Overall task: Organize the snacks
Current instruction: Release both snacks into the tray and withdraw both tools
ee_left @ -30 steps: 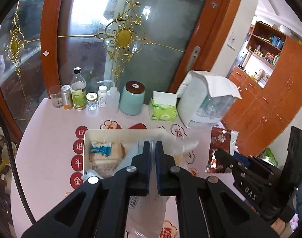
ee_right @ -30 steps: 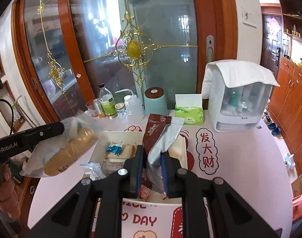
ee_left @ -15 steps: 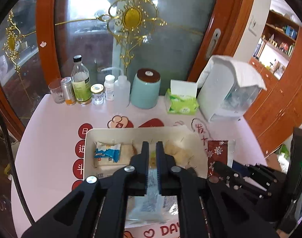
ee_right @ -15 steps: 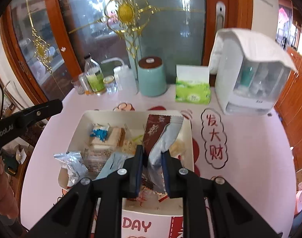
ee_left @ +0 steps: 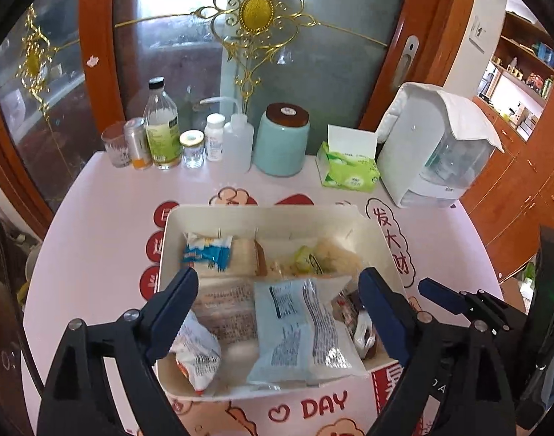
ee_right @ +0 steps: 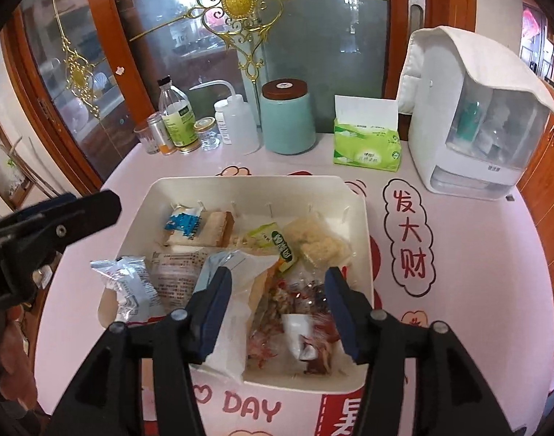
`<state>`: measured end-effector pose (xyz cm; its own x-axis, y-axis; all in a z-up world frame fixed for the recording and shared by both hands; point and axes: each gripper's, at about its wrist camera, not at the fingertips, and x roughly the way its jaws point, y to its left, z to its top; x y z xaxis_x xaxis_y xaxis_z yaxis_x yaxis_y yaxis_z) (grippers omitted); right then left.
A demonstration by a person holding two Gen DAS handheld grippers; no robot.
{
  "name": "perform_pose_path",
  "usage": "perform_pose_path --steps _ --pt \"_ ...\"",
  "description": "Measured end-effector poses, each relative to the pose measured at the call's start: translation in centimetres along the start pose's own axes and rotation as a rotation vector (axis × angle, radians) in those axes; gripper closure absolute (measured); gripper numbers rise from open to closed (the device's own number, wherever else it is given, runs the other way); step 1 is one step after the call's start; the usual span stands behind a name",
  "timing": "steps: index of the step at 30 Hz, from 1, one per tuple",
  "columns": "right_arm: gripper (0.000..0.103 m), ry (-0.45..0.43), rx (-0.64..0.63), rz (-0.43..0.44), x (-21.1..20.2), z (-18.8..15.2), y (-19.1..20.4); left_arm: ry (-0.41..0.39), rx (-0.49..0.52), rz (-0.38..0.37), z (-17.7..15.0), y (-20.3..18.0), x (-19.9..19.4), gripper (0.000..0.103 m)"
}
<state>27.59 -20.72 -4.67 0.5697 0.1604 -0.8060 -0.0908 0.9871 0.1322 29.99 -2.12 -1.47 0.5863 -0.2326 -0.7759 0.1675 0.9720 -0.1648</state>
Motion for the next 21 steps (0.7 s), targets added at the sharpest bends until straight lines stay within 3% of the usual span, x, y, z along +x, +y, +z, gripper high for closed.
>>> perform_pose_path --steps 8,13,21 --pt "0.049 -0.037 0.026 0.038 -3.6 -1.9 -0.2 -0.004 0.029 0.033 -2.3 -1.9 -3.5 0.01" --pt "0.041 -0.065 0.038 0.039 -7.1 -3.8 -0.5 -0.024 -0.013 0.029 -4.4 -2.5 -6.5 0.003" --pt "0.036 -0.081 0.074 0.057 -12.3 -7.8 -1.6 -0.01 -0.026 0.048 -8.6 -4.4 -10.9 0.002"
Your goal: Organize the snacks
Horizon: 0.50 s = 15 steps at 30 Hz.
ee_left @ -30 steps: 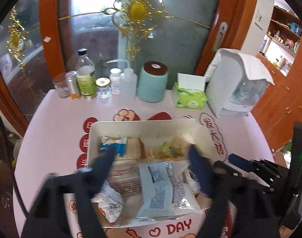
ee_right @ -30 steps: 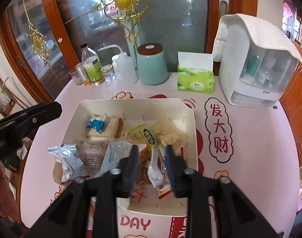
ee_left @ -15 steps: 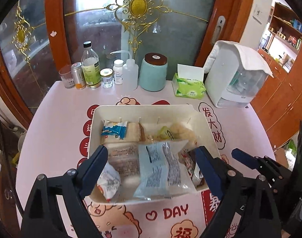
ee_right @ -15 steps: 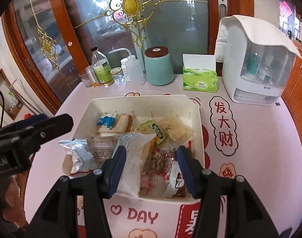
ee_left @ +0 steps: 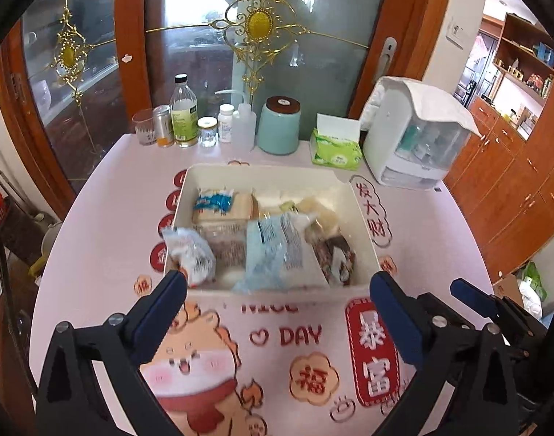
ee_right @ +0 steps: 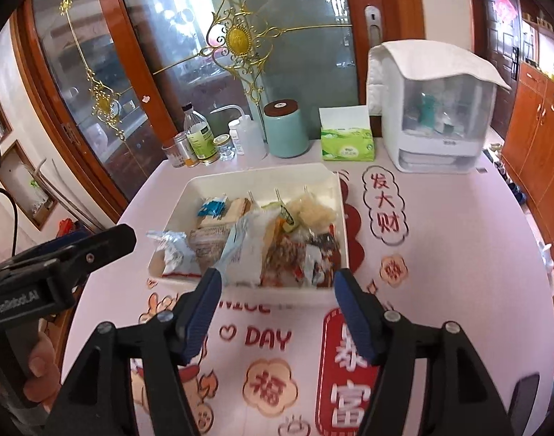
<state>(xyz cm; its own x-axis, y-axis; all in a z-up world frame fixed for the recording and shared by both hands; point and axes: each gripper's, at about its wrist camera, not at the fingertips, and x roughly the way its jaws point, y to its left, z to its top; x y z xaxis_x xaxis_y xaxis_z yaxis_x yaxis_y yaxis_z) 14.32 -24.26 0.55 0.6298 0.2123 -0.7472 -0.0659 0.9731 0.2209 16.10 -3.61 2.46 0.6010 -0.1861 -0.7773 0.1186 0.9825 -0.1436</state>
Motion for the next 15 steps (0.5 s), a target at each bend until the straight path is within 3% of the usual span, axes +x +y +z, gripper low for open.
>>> perform_pose_path --steps 15 --pt "0.032 0.001 0.037 -0.017 -9.6 -7.5 -1.3 0.024 0.036 0.017 -8.7 -3.2 -7.4 0.001"
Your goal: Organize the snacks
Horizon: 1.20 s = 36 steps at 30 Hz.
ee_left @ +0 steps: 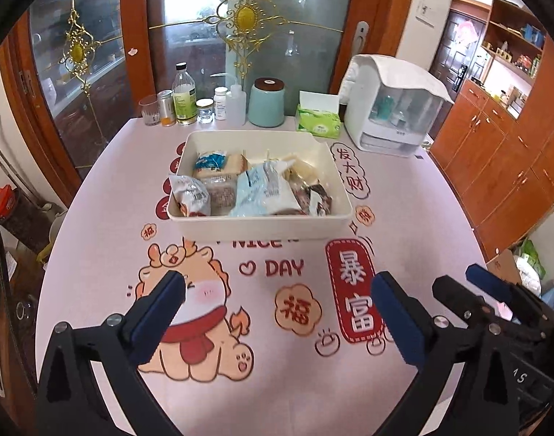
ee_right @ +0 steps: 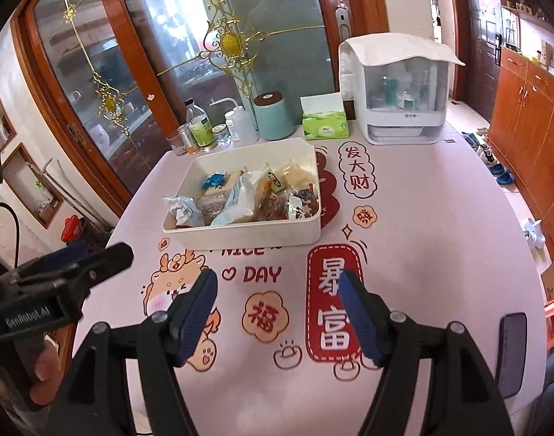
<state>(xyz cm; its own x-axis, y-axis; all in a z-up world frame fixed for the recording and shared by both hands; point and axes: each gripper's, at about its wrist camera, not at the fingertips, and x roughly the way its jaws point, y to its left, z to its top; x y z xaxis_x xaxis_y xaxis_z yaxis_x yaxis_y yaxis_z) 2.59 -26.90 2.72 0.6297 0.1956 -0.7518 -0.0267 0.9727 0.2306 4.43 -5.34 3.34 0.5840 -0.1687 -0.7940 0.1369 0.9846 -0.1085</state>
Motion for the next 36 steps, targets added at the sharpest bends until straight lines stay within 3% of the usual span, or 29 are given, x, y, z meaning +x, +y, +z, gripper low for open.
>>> perform_pose_path --steps 11,20,36 --pt "0.029 -0.009 -0.012 -0.043 -3.4 -3.7 -0.3 -0.021 0.008 0.045 -3.7 -2.4 -2.6 0.001" --pt "0.029 -0.018 -0.018 -0.135 -5.3 -5.2 -0.4 0.01 -0.012 0.062 -6.0 -3.4 -3.3 0.001" --pt "0.029 0.011 0.004 -0.121 -5.3 -6.2 0.4 0.004 -0.002 0.101 -6.4 -2.5 -4.0 0.001"
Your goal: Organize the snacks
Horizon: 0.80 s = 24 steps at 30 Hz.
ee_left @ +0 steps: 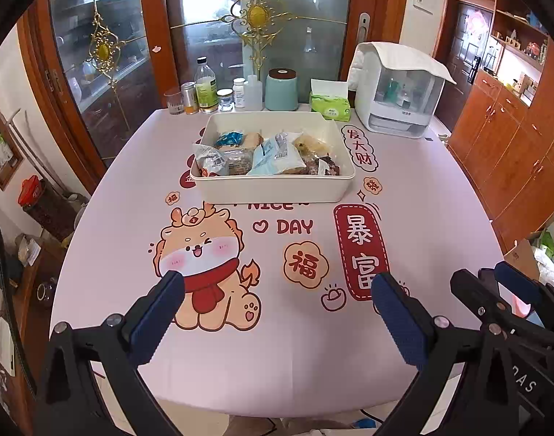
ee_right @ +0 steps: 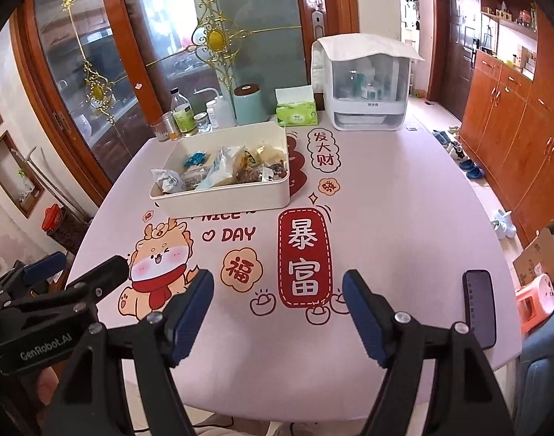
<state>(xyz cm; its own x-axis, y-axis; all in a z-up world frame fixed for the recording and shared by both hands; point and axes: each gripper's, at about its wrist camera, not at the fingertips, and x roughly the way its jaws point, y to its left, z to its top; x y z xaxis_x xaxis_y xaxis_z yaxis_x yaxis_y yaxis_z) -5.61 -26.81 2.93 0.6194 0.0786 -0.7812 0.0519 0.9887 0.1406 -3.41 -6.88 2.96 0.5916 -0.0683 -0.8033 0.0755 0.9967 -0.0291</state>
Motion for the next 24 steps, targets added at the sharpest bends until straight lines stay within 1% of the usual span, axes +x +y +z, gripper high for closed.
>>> perform_pose_path --steps 16,21,24 --pt "0.029 -0.01 0.004 -0.026 -0.07 0.35 0.59 -0.023 0.019 0.011 0.35 -0.02 -0.24 0.001" --pt "0.029 -0.014 -0.011 -0.046 -0.03 0.65 0.78 -0.028 0.032 0.03 0.49 -0.08 -0.16 0.001" --pt "0.029 -0.01 -0.015 -0.044 0.08 0.7 0.71 -0.014 0.043 0.053 0.54 -0.29 0.05 0.001"
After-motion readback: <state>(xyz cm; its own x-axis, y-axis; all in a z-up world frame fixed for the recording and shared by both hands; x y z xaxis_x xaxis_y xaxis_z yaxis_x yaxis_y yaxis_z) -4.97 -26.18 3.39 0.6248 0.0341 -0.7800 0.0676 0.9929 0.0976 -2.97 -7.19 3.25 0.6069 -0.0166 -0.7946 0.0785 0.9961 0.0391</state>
